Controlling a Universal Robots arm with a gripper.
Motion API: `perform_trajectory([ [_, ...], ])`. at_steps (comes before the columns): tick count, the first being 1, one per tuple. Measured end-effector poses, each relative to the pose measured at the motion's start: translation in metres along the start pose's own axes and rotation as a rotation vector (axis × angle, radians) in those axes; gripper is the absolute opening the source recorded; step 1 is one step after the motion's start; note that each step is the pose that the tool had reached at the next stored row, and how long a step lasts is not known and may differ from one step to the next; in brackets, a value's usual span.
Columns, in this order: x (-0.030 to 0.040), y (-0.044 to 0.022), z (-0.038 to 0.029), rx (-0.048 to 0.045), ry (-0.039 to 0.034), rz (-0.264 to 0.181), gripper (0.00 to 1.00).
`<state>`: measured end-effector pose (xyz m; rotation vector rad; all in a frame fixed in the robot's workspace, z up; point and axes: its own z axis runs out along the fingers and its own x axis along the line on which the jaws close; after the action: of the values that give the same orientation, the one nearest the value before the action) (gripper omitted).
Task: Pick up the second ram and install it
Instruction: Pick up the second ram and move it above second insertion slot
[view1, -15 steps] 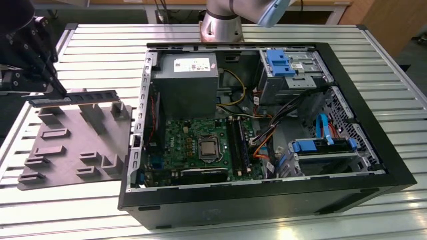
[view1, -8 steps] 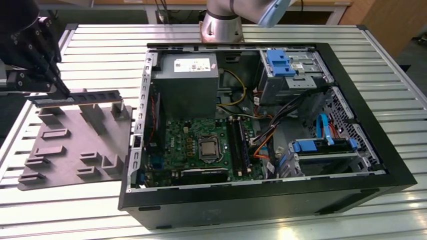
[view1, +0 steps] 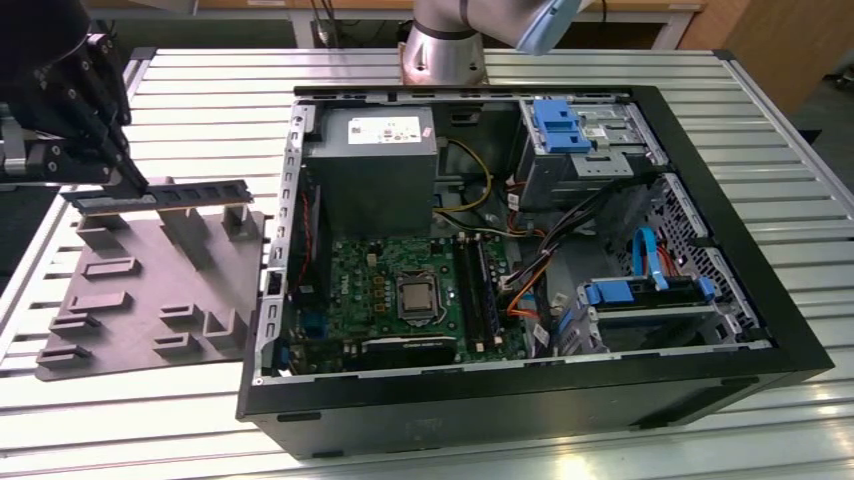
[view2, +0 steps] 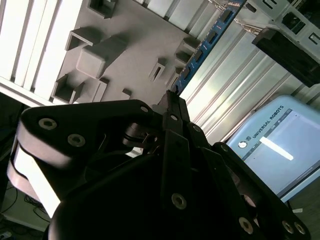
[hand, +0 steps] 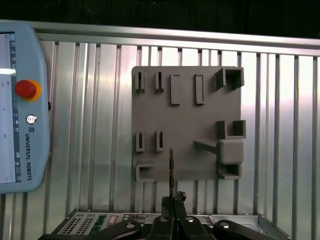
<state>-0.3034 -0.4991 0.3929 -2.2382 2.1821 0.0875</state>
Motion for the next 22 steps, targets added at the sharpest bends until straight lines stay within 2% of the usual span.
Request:
perform_trajectory([
  [22, 0.0004, -0.0156, -0.0005, 0.0, 0.0001, 0.0, 0.12],
])
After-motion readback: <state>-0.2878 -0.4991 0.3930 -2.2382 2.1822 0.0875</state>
